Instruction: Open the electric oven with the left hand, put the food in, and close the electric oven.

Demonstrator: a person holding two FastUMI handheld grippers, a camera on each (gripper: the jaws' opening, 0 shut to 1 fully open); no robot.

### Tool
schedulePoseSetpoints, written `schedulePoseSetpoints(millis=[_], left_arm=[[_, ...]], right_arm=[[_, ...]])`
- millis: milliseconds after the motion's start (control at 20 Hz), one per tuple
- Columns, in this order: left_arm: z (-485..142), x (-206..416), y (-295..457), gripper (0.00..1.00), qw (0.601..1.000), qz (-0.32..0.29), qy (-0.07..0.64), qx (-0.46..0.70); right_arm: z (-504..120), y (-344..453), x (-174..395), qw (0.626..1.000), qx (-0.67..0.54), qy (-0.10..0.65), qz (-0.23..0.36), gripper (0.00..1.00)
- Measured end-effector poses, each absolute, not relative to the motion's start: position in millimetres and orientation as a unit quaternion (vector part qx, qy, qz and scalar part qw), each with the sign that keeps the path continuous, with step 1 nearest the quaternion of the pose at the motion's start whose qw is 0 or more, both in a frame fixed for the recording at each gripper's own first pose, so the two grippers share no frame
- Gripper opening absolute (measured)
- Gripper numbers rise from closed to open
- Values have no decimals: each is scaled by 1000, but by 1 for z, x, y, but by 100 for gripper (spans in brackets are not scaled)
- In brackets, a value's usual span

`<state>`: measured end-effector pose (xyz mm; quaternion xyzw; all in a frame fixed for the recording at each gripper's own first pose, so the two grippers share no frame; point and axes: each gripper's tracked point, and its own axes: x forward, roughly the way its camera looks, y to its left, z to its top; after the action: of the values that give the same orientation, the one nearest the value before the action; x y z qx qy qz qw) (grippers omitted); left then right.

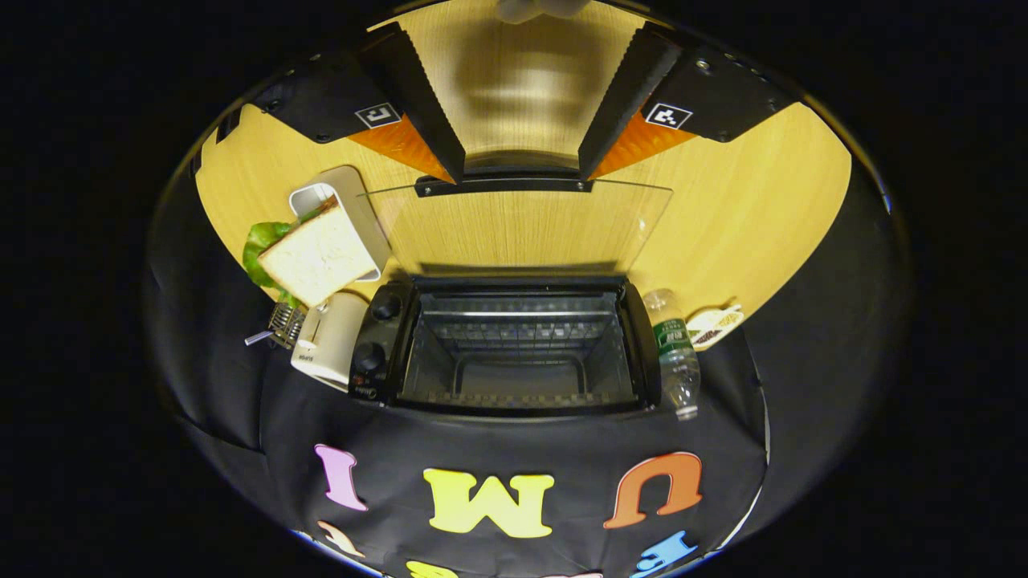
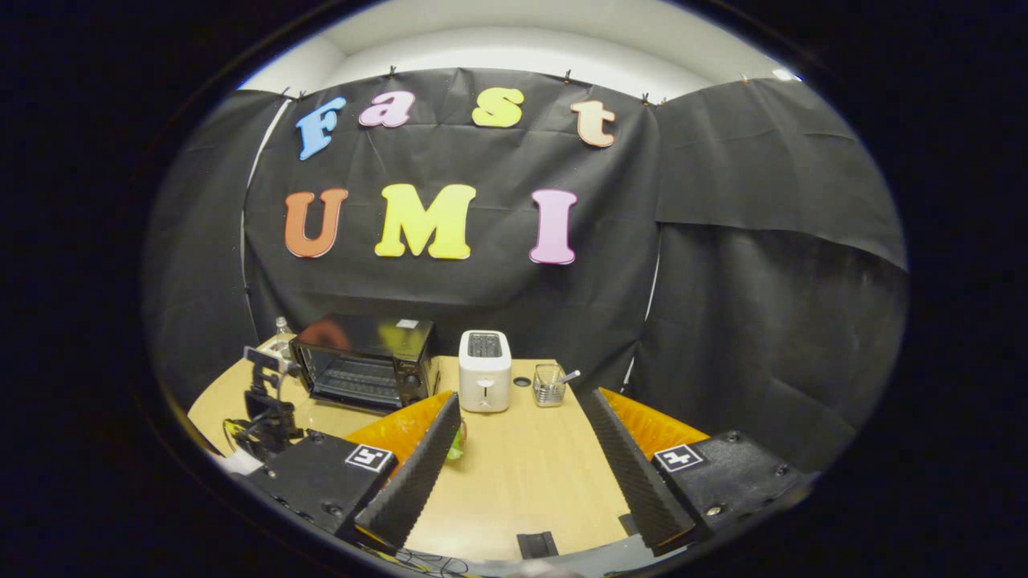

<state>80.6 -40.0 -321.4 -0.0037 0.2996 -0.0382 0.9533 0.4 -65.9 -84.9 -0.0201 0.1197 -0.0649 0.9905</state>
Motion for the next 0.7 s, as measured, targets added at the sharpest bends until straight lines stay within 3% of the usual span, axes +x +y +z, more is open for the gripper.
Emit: schedulePoseSetpoints(millis=[50, 100, 200, 250, 300, 400, 700], left_arm=[[-306, 79, -37, 94, 959, -43, 280, -1], [-287, 74, -32, 94, 964, -46, 260, 1], [-250, 62, -23, 94, 973, -50, 226, -1], [-230, 56, -17, 94, 976, -52, 210, -5], [-211, 50, -12, 94, 980, -51, 193, -6], [-174, 36, -1, 94, 985, -41, 166, -9], [-86, 0, 15, 94, 995, 7, 95, -6]], right_arm=[[-90, -63, 4, 991, -16, 121, -58, 96], [-100, -60, 8, 991, -10, 128, -48, 100], [-124, -53, 19, 990, 7, 142, -25, 96], [-138, -50, 25, 988, 19, 151, -10, 100], [-154, -46, 31, 987, 32, 160, 5, 96], [-189, -38, 45, 980, 65, 186, 38, 100], [-293, -17, 103, 934, 187, 278, 122, 99]])
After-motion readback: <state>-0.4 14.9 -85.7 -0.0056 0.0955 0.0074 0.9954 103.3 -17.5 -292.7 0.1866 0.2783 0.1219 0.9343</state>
